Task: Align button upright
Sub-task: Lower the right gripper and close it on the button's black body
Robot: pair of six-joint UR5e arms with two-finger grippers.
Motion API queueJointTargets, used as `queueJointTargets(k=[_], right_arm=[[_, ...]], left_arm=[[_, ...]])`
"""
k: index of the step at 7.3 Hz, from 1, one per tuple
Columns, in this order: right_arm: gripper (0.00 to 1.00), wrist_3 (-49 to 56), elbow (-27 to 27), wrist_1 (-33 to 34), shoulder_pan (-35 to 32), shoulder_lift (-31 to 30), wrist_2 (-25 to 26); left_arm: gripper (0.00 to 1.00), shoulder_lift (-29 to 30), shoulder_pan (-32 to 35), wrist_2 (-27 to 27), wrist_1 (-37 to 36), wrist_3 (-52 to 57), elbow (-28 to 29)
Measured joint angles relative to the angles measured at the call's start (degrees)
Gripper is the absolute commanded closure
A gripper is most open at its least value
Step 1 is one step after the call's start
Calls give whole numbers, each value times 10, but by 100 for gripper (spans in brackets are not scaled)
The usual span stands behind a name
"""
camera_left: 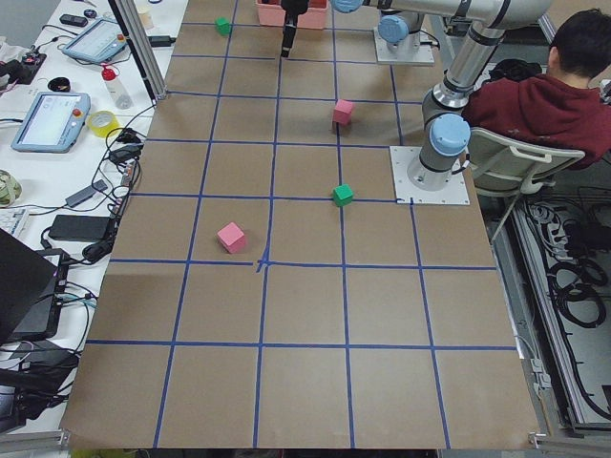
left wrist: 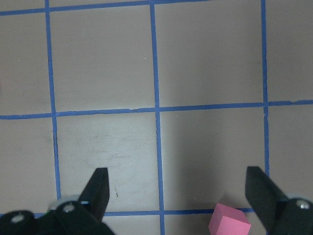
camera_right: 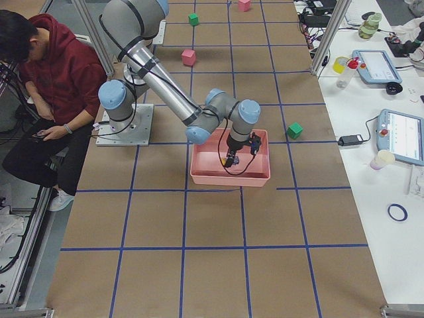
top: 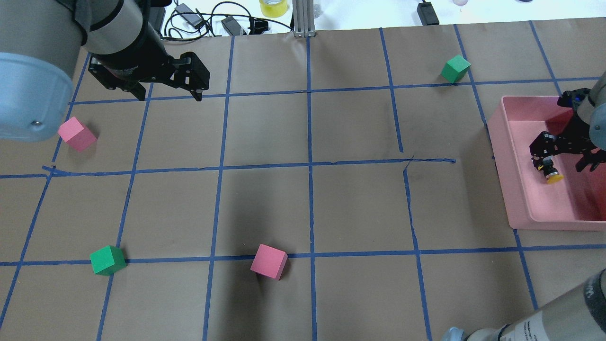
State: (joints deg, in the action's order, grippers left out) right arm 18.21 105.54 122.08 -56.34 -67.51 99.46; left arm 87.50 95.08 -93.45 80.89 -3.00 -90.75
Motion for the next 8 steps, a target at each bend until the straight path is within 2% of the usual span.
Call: queueJointTargets(k=[3, 4, 5, 6, 7, 8], right_arm=[[0, 1, 0, 1, 0, 12, 5], [6, 1, 1, 1, 0, 16, 6], [25, 1, 1, 1, 0, 18, 5], [53, 2, 1, 1, 0, 19, 3], [88, 2, 0, 1, 0, 19, 2], [100, 1, 0, 0, 0, 20, 1]], left_arm=[[0, 19, 1, 8, 39, 2, 30], [0, 25, 2, 9, 50, 3, 42], [0, 29, 3, 9, 54, 4, 53], [0, 31, 3, 7, 56, 4, 60], [0, 33, 3, 6, 57, 4, 63], [0, 36, 3, 5, 57, 5, 63]])
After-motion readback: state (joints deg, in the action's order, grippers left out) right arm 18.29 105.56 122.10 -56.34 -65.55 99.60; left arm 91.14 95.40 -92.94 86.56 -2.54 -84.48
